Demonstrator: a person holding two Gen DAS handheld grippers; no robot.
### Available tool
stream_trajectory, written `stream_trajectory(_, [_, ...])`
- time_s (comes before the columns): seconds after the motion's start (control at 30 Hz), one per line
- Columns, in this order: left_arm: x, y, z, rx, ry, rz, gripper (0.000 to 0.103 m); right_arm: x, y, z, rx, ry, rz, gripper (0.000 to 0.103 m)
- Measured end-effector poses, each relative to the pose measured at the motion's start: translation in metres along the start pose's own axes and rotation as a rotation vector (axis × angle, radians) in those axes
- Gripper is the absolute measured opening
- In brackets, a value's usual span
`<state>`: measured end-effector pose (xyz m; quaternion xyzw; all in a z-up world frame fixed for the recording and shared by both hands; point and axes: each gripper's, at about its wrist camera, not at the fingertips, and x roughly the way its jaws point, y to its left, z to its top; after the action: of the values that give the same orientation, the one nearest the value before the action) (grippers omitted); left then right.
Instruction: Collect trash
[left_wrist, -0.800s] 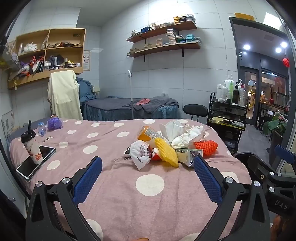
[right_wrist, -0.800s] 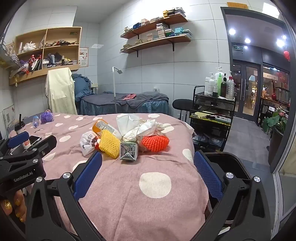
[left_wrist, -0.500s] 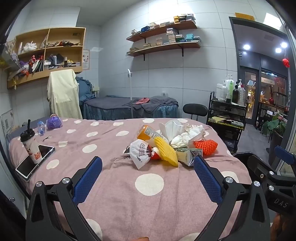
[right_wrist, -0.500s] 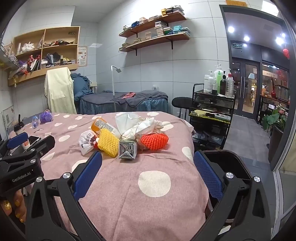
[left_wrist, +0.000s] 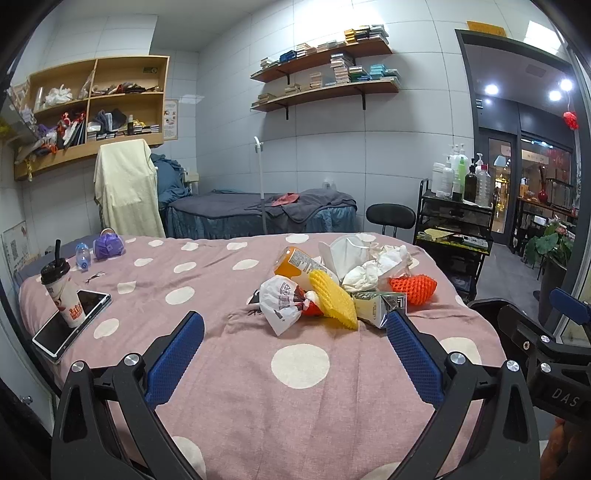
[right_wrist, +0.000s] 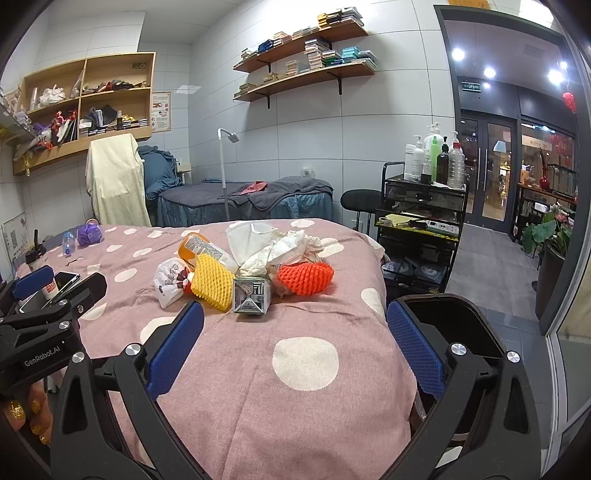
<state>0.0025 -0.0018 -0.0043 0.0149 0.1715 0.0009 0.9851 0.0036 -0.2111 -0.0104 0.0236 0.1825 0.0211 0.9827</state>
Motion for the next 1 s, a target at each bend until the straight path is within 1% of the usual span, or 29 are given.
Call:
stream_trajectory(0.5, [0.0026,-0.0004,-0.0025,0.006,0.012,-0.001,0.097,0.0006,-0.0009,-0.0027,0.010,0.001,-0.001,0.098])
stream_trajectory(1.0, [0.0072,0.0019,-0.0057,0.003,0.031,0.002,0.097,0.0061,0.0034,-0.0030,0.008,0.021,0.010,0.098])
